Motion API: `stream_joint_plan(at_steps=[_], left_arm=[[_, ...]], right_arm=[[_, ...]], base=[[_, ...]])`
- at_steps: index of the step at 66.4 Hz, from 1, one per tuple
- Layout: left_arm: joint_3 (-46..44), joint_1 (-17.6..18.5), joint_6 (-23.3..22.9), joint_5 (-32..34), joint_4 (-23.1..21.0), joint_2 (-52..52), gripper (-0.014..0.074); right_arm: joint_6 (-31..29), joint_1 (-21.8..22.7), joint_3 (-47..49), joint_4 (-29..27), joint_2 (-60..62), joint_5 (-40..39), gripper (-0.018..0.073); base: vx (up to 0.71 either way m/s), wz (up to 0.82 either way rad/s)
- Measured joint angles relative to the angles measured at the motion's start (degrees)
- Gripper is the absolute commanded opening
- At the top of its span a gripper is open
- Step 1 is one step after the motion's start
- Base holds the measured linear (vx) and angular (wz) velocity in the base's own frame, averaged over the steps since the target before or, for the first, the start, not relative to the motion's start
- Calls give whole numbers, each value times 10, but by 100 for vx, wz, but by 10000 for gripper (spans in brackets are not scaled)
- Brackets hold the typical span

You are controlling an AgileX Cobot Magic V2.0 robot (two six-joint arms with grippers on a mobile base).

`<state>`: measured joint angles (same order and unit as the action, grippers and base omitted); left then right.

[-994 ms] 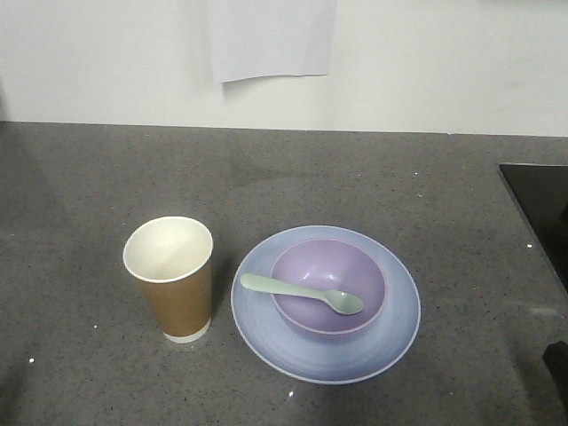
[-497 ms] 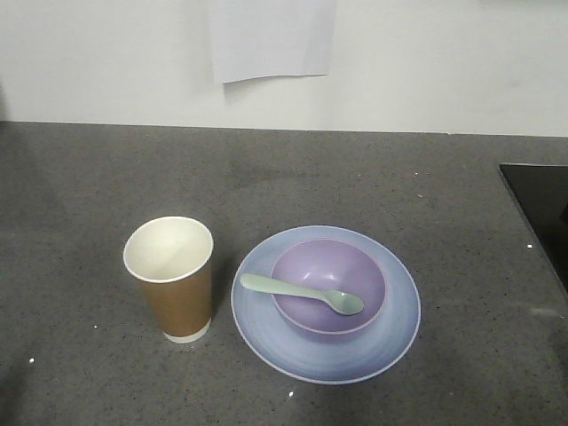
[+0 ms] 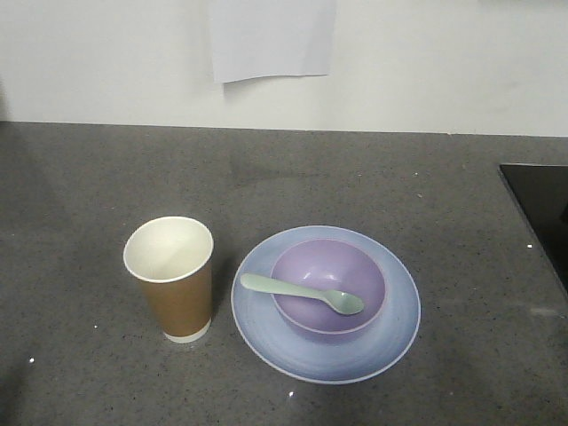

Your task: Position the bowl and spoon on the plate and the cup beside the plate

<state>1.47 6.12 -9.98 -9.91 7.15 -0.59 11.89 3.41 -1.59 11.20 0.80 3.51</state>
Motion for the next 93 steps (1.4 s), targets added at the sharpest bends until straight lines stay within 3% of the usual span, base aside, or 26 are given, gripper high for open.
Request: stream_joint_plan(at_steps=[93], left_arm=[[0, 0, 0, 0, 0, 0, -8]], right_arm=[[3, 0, 0, -21, 0, 4, -3]], base=[[0, 0]])
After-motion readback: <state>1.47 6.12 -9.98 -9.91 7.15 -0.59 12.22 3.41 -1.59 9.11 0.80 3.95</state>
